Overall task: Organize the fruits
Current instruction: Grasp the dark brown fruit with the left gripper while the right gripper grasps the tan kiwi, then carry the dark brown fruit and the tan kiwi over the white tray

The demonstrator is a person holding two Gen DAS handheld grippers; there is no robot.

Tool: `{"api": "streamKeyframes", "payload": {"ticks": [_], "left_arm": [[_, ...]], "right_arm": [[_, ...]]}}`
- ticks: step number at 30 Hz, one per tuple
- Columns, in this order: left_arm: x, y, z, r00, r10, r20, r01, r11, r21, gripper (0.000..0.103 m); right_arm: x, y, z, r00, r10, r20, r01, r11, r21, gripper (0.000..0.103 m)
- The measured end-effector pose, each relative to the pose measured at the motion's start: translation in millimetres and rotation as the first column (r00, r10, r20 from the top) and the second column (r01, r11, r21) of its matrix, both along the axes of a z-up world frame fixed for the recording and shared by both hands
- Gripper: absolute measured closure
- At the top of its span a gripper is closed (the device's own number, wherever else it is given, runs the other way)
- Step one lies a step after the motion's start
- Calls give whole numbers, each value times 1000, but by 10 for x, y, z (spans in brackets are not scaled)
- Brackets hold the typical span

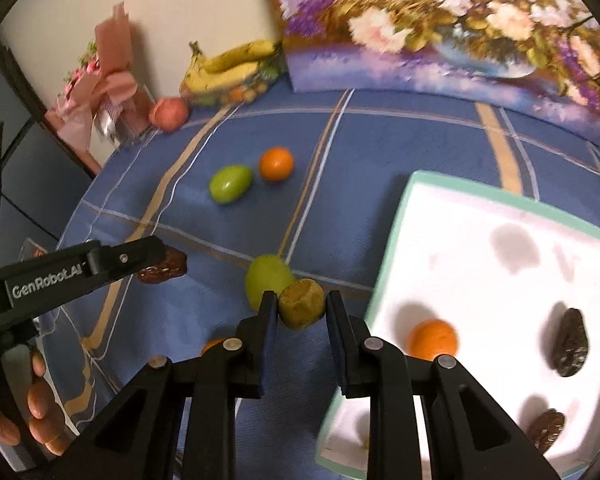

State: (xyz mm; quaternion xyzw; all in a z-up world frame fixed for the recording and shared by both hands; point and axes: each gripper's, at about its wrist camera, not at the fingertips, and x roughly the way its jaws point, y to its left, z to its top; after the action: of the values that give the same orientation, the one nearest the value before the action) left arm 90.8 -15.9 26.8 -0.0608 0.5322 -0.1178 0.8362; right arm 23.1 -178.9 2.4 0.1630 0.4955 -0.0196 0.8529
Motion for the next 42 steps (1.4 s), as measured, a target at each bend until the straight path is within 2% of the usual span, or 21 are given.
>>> {"api": "streamKeyframes", "payload": {"ticks": [6,12,23,27,35,42], "left_arm": [[-11,-231,30,999,-46,21,45,999,18,65],[-29,-650,19,992,-126,28,125,992,34,65],[-70,-1403,-32,965,-262,33,259,963,68,65],[-74,-1596,-43,956,-291,41,287,954,83,65],[-39,-1950,-60,941,-334,63,327,940,95,65],[32,-2073,-85,932,-353,80,344,933,101,65]], "right_arm": [[-53,-268,82,997,-82,6,82,997,8,77],[-176,-680,138,985,-173,2,173,985,-6,77],[-437,-1521,209,937,-349,-18,349,937,-21,77],[-458,-1669,273,928,-371,-15,370,928,-49,77],[-402,-1858,341,934,-357,0,356,930,-89,77],[-351,-1985,350,936,-353,12,351,928,-122,77]]}}
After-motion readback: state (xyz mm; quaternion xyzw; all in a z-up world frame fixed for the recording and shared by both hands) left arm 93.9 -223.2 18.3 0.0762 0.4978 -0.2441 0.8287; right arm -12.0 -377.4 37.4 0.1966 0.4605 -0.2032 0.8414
